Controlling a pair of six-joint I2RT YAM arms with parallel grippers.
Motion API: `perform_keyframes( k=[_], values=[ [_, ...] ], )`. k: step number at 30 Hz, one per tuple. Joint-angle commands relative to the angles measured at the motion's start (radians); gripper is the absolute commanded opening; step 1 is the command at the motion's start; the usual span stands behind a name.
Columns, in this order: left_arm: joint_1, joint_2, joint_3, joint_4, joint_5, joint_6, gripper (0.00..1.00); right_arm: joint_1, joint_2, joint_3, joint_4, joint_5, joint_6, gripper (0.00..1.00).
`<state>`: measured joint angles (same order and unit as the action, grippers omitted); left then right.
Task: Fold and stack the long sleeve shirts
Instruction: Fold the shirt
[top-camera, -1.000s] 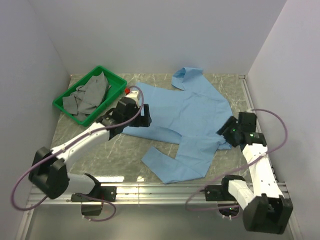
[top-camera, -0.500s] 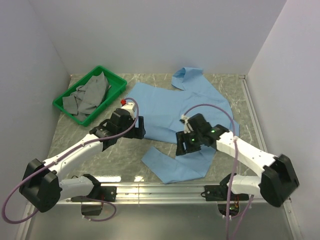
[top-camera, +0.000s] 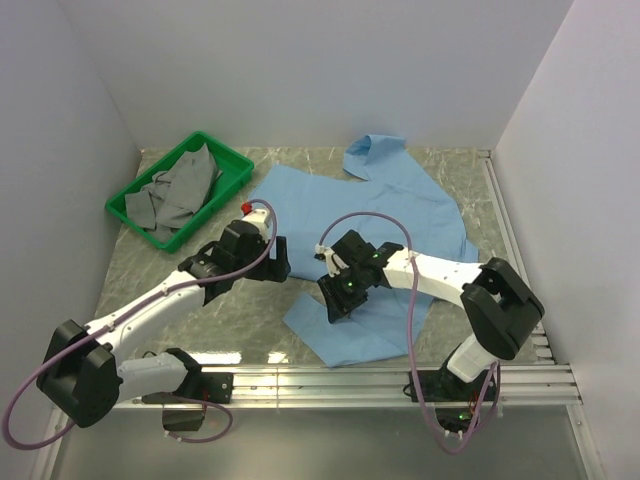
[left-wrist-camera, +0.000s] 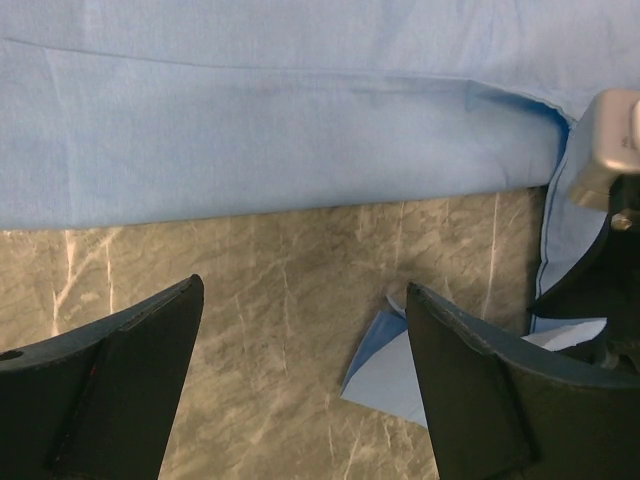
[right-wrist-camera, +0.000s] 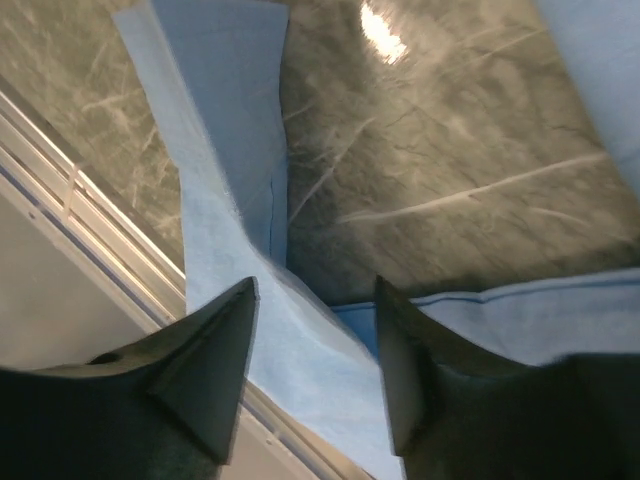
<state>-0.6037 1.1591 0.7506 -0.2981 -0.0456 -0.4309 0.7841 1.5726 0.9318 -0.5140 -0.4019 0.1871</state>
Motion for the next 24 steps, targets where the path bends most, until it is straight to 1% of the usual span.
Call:
perform_keyframes(
  k=[1,2,4,5,6,7,10,14,15,19,24],
  values=[
    [0.002,-0.032,-0.013,0.019,0.021,0.008,0.88,0.012,0.018,0.051,0.008,-0.038,-0.055,0.50],
    [0.002,-0.036,-0.013,0.019,0.018,0.009,0.88,0.012,0.018,0.056,-0.001,-0.037,-0.066,0.36],
    [0.002,-0.041,-0.005,0.010,0.016,0.018,0.88,0.012,0.010,0.071,-0.012,-0.026,-0.077,0.19],
    [0.002,-0.045,0.009,0.005,0.016,0.023,0.88,0.012,0.007,0.079,-0.033,-0.006,-0.092,0.06],
    [0.001,-0.048,0.018,0.002,0.023,0.037,0.88,0.012,0.001,0.100,-0.049,0.006,-0.101,0.02],
    [0.002,-0.053,0.027,0.002,0.030,0.046,0.88,0.014,-0.003,0.114,-0.066,0.020,-0.109,0.00],
    [0.002,-0.075,0.059,0.014,0.078,0.104,0.88,0.010,-0.032,0.174,-0.129,0.070,-0.139,0.00],
    [0.001,-0.139,0.082,0.057,0.200,0.202,0.90,0.010,-0.069,0.243,-0.182,0.132,-0.170,0.00],
    [0.002,-0.151,0.082,0.065,0.249,0.242,0.90,0.009,-0.078,0.251,-0.187,0.135,-0.175,0.00],
    [0.001,-0.188,0.084,0.085,0.352,0.359,0.91,0.012,-0.095,0.303,-0.228,0.147,-0.216,0.00],
    [0.002,-0.173,0.111,0.056,0.417,0.478,0.91,0.012,-0.132,0.343,-0.244,0.167,-0.239,0.00]
  ],
)
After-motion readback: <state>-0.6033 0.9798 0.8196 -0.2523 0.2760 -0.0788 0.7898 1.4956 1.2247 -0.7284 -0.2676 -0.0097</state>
